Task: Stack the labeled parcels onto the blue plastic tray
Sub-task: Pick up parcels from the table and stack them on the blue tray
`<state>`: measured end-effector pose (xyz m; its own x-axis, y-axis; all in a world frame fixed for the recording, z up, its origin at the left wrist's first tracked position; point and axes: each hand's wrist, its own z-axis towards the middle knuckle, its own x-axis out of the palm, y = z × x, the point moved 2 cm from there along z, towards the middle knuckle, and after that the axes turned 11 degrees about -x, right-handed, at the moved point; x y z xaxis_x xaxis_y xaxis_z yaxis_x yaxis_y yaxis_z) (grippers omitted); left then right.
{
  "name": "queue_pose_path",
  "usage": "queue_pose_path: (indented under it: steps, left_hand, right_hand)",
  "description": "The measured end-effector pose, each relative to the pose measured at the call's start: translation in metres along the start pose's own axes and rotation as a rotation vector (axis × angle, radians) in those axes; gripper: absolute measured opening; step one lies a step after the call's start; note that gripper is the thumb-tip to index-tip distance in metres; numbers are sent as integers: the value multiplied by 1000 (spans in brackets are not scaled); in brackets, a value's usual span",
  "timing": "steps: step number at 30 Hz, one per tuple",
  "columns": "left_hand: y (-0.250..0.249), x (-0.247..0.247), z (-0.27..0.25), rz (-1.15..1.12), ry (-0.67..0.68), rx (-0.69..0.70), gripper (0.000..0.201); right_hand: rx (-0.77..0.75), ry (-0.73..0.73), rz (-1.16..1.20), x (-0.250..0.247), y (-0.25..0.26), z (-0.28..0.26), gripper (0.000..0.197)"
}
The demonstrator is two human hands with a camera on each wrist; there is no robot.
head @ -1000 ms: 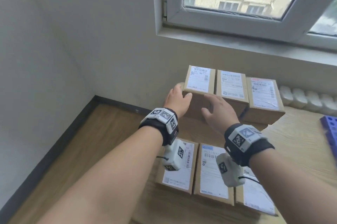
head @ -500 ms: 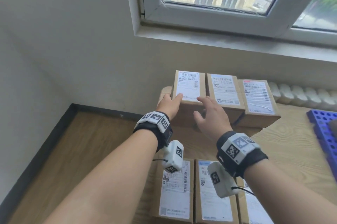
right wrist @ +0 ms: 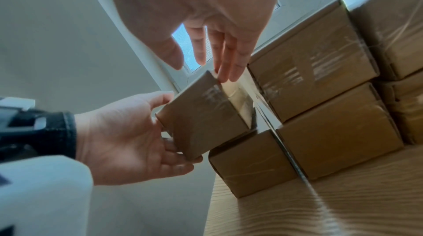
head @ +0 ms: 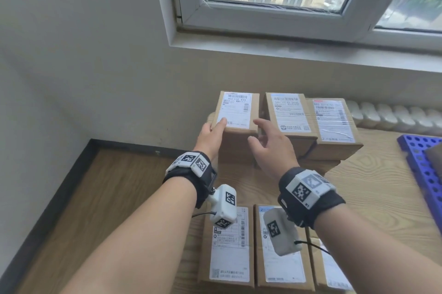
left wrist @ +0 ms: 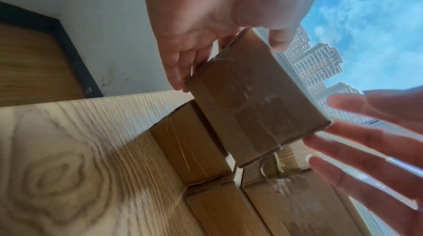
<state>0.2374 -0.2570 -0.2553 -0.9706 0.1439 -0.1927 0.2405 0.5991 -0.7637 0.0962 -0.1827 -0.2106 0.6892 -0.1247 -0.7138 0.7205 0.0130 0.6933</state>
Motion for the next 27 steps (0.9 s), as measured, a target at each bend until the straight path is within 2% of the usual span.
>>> queue_pose_path:
  steps: [5,8,14,19,24,27]
  left_hand:
    - [3,-10,-11,-109,14,-16,46]
    - [0,-16,-24,-222,28,14,37]
    - [-1,-10,-55,-415,67,92,54]
    - [-1,11,-90,-386,104,149,36]
    - [1,45,-124,-371,168,155,44]
    - [7,75,-146,-344,213,150,54]
  right_hand:
    - [-58,-69,75,-5,9,-7,39]
    - [-64,-95,105,-10,14,-15,39]
    - [3,-137,262,-31,14,-32,46]
    - [84,-145,406,-56,7,-48,52]
    - [167,-177,591,-84,-12,-75,53]
    - [189,-211,635,-104,-28,-101,64]
